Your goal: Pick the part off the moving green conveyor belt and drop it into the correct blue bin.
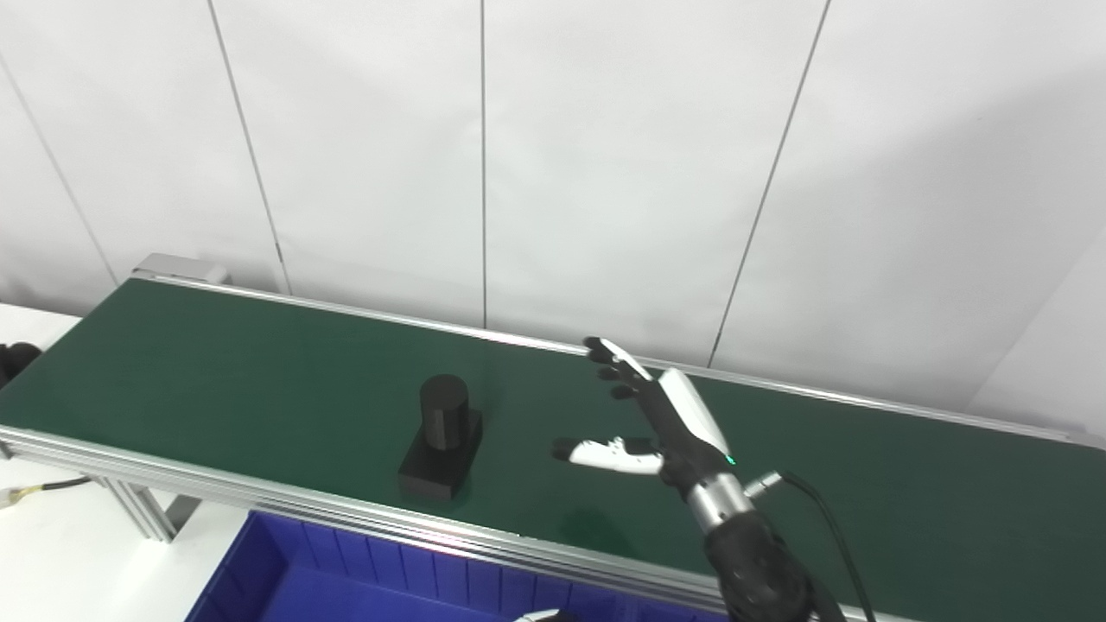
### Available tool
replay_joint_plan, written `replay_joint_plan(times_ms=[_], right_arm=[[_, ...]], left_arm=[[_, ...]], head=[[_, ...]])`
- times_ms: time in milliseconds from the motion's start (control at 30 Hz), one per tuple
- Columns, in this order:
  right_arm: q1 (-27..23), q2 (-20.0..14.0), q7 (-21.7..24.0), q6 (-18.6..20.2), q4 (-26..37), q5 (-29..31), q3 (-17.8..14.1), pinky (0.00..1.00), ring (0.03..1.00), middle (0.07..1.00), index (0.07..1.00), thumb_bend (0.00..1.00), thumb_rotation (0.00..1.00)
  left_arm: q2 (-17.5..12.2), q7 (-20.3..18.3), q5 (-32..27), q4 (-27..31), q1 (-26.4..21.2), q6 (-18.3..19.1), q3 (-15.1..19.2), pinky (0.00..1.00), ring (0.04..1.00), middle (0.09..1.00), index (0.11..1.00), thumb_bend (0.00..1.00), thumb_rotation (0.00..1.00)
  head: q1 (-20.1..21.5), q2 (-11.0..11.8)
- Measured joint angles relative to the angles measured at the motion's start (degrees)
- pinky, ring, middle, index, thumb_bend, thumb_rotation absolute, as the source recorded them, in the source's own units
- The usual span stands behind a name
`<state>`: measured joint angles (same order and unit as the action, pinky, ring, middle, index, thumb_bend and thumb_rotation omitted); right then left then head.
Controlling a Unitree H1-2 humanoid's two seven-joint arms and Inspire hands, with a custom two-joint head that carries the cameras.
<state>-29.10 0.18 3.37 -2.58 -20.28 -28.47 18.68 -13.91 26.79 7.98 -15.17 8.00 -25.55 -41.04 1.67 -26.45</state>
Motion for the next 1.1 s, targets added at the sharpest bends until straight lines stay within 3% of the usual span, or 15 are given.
replay_joint_plan(times_ms=[167,200,400,667,1100], right_arm=[[-3.74,1.33,-0.76,0.04,-5.53,-1.28,1.09,0.77,0.863,0.901,0.919,0.87,0.57],[-4.29,1.53,-0.88,0.06,-6.31,-1.55,1.21,0.76,0.862,0.906,0.922,0.87,0.58],[-8.08,2.81,-2.63,0.15,-15.3,-3.4,2.88,0.78,0.863,0.906,0.932,0.88,0.6],[-11.77,3.82,-5.15,0.11,-25.73,-4.33,4.51,0.85,0.892,0.921,0.946,0.88,0.6],[-15.7,5.88,-6.76,-0.36,-35.92,-4.17,7.03,0.87,0.901,0.924,0.938,0.89,0.54]], left_arm=[[-0.33,0.05,0.01,-0.01,-0.04,0.0,-0.53,0.73,0.804,0.83,0.794,0.86,0.73],[-0.35,0.1,0.01,-0.01,-0.06,0.0,-0.61,0.73,0.804,0.832,0.793,0.87,0.73],[-0.16,0.79,0.0,-0.1,-0.42,0.0,-0.59,0.75,0.824,0.852,0.805,0.88,0.74],[-0.42,0.79,0.0,-0.06,-0.62,0.0,-1.16,0.77,0.838,0.863,0.826,0.87,0.77],[-0.39,1.88,0.15,0.05,-0.57,0.0,-1.74,0.79,0.838,0.861,0.83,0.87,0.81]], head=[[2.55,-0.7],[4.81,-0.62],[6.94,-1.23],[7.3,-2.46],[6.33,-3.69]])
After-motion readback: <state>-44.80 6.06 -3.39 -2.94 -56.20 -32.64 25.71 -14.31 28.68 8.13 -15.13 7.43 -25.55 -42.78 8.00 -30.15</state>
